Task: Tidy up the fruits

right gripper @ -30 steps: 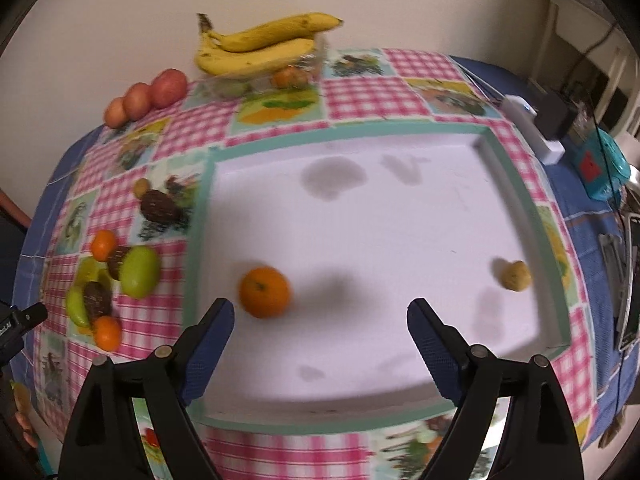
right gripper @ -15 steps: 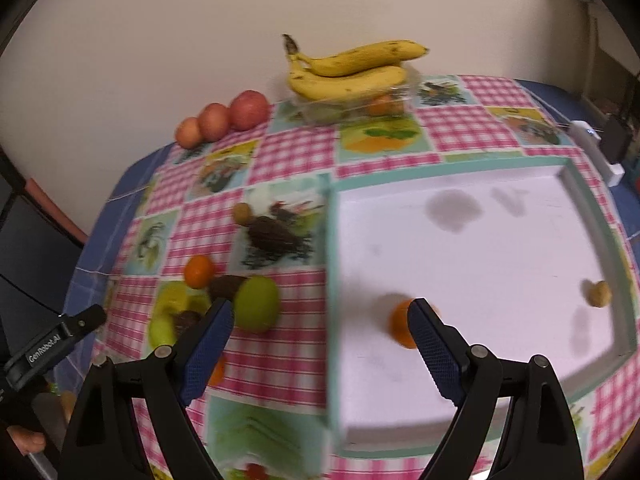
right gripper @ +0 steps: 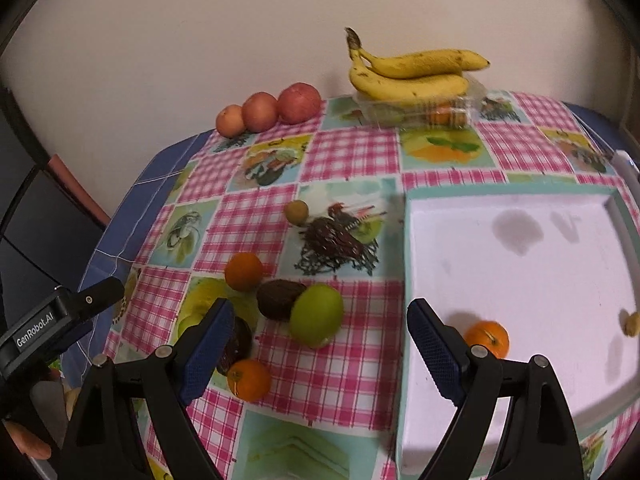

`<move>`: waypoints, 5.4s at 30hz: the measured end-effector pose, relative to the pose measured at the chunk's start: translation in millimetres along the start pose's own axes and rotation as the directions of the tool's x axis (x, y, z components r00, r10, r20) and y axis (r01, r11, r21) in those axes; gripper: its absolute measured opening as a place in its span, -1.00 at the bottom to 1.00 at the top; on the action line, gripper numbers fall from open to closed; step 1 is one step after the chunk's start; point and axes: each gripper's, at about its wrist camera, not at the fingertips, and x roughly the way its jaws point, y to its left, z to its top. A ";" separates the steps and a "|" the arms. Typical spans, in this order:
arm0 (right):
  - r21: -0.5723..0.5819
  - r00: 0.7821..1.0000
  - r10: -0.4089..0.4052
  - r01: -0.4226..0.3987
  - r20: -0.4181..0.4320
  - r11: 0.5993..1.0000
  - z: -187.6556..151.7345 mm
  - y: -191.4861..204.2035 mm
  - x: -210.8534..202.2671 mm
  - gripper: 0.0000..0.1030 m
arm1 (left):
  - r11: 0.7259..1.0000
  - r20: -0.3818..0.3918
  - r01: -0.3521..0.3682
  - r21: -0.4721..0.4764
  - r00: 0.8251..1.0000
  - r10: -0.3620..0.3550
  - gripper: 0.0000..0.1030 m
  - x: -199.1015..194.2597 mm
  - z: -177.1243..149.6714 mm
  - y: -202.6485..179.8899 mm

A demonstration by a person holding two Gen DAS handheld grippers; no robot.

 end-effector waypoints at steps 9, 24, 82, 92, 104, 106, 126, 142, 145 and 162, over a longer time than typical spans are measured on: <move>0.013 1.000 0.022 -0.022 -0.013 1.000 6.9 -3.4 14.1 0.03 | 0.999 -0.112 0.047 -0.016 0.993 -0.048 0.78 30.1 -10.2 -7.1; 0.019 0.994 0.006 -0.005 -0.106 1.000 -2.6 -2.3 57.8 -0.24 | 0.997 -0.238 0.070 -0.040 0.968 -0.077 0.54 62.8 -30.1 -16.0; 0.077 0.998 -0.025 0.029 -0.056 0.997 6.1 -22.4 -0.4 -0.20 | 0.981 -0.166 0.125 -0.146 0.975 -0.149 -0.27 20.0 -18.2 -30.3; 0.136 0.989 -0.138 0.143 -0.047 0.980 7.9 -64.9 -29.5 -0.20 | 0.979 -0.143 0.180 -0.094 0.971 -0.192 -0.45 2.5 -25.4 -68.8; 0.301 0.968 -0.241 0.250 -0.066 0.920 -2.5 -154.9 -60.8 -0.20 | 0.983 -0.146 0.146 -0.115 0.976 -0.162 -0.45 6.8 -22.8 -57.4; 0.315 0.967 -0.245 0.254 -0.069 0.914 -4.7 -160.2 -63.7 -0.20 | 0.981 -0.149 0.136 -0.136 0.976 -0.156 -0.45 9.6 -20.3 -47.8; 0.288 0.964 -0.232 0.261 -0.133 0.921 -10.0 -158.6 -50.0 -0.19 | 0.980 -0.158 0.027 -0.197 0.986 -0.059 -0.43 14.6 1.6 33.7; 0.316 0.967 -0.204 0.243 -0.153 0.917 -10.1 -151.9 -44.0 -0.19 | 0.960 -0.126 -0.080 -0.269 0.991 0.047 0.09 12.8 15.0 109.1; 0.318 0.967 -0.199 0.240 -0.157 0.917 -9.6 -147.5 -40.4 -0.19 | 0.960 -0.138 -0.083 -0.268 0.989 0.047 0.14 17.9 13.8 112.4; 0.301 0.961 -0.208 0.255 -0.179 0.919 -10.8 -137.4 -30.9 -0.19 | 0.987 -0.247 -0.052 -0.152 0.969 0.013 0.07 53.5 -3.1 73.0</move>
